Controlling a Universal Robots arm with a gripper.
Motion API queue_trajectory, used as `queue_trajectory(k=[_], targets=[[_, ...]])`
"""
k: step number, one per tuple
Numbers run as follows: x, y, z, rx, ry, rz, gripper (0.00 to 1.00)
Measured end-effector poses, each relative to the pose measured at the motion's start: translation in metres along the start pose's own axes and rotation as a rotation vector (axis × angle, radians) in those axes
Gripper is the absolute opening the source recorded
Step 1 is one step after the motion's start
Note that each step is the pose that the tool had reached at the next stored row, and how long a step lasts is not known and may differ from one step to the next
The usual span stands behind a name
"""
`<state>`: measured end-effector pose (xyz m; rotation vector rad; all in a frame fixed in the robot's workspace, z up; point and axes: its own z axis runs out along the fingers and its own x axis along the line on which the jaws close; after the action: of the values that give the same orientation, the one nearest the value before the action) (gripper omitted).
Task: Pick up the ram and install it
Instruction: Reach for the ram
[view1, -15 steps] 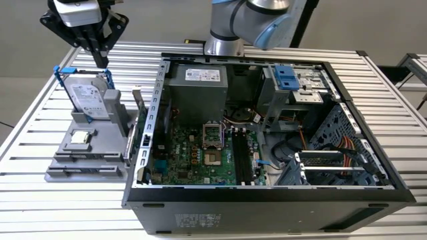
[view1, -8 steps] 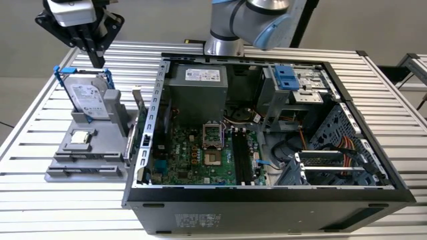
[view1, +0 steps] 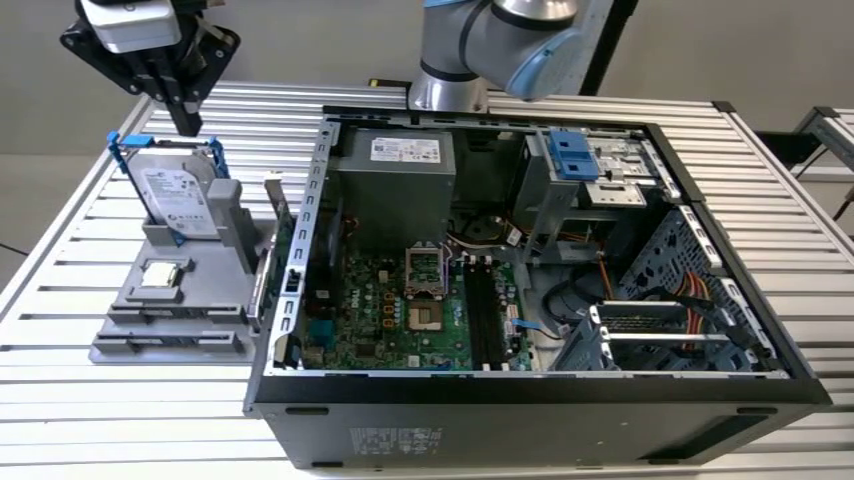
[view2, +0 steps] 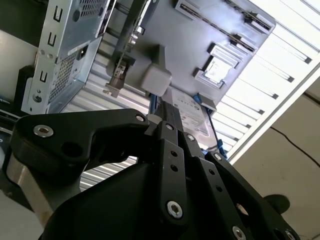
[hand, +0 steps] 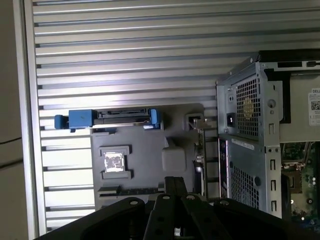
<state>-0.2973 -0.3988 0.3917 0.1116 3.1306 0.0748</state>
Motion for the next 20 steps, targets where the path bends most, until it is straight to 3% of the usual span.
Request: queue_trajectory(k=[20], targets=[[0.019,-0.0014,-0.0002,0.0003,0.0031,0.0,0.0]])
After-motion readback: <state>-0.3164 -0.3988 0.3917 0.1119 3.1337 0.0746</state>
